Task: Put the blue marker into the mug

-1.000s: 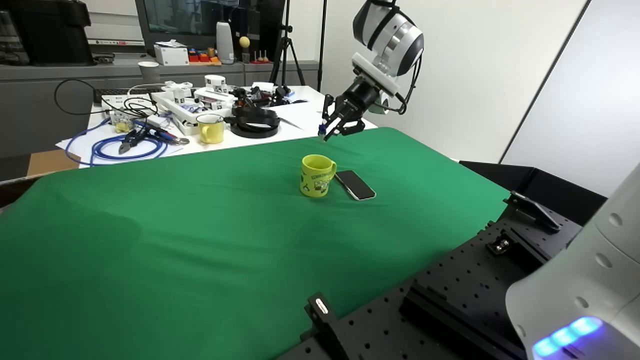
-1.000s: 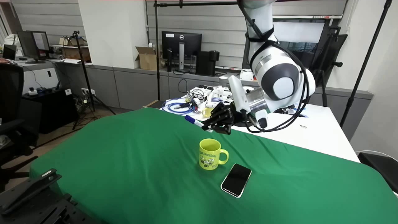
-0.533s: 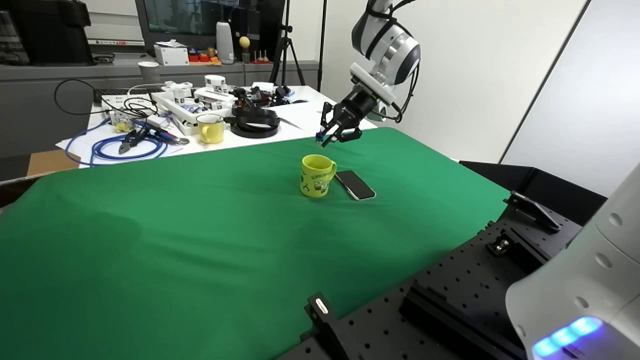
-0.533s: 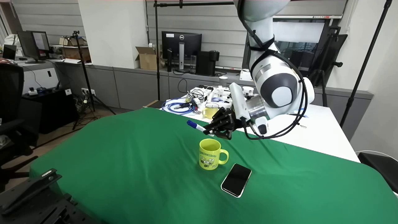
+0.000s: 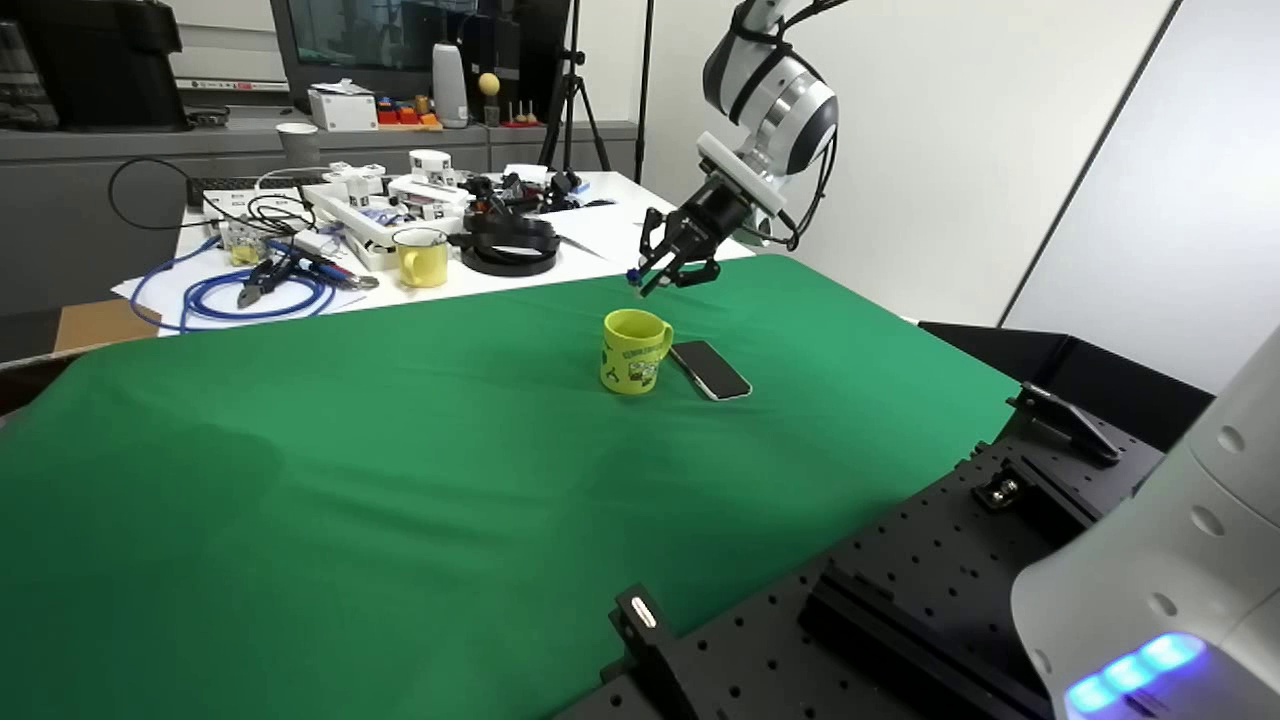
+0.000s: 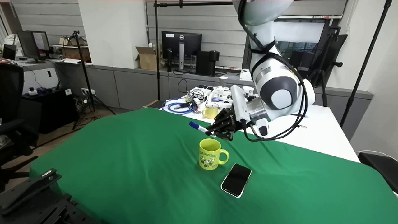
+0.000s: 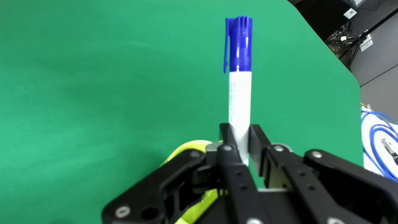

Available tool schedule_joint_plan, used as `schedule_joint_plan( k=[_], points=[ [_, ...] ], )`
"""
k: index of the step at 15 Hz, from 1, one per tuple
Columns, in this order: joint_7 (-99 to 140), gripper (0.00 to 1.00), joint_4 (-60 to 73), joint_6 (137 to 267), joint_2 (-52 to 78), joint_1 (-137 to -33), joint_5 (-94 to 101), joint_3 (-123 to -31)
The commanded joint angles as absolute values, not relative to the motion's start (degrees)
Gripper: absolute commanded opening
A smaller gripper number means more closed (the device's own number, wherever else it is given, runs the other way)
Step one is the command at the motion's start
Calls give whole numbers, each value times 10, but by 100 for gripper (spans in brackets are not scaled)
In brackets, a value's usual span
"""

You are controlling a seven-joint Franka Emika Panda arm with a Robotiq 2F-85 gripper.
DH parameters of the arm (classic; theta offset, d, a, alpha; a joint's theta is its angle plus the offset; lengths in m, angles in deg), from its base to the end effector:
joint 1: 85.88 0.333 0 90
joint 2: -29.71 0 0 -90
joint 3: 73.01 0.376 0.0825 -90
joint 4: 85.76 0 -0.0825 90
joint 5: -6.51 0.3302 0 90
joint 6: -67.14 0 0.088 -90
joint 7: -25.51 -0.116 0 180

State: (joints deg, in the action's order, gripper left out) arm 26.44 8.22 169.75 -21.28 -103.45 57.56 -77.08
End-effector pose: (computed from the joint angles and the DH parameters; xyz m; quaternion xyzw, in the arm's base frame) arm 0.6010 -0.1529 0.1546 -0.7979 0.3868 0.2522 0.3875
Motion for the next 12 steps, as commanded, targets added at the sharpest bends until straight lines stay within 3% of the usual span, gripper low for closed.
schedule_joint_plan(
  k=[1, 2, 12],
  points=[
    [244, 4, 63, 1689, -223, -1036, 593, -774],
    [264, 18, 79, 1694, -215, -1031, 582, -777],
    [264, 18, 79, 1694, -215, -1031, 585, -777]
  ],
)
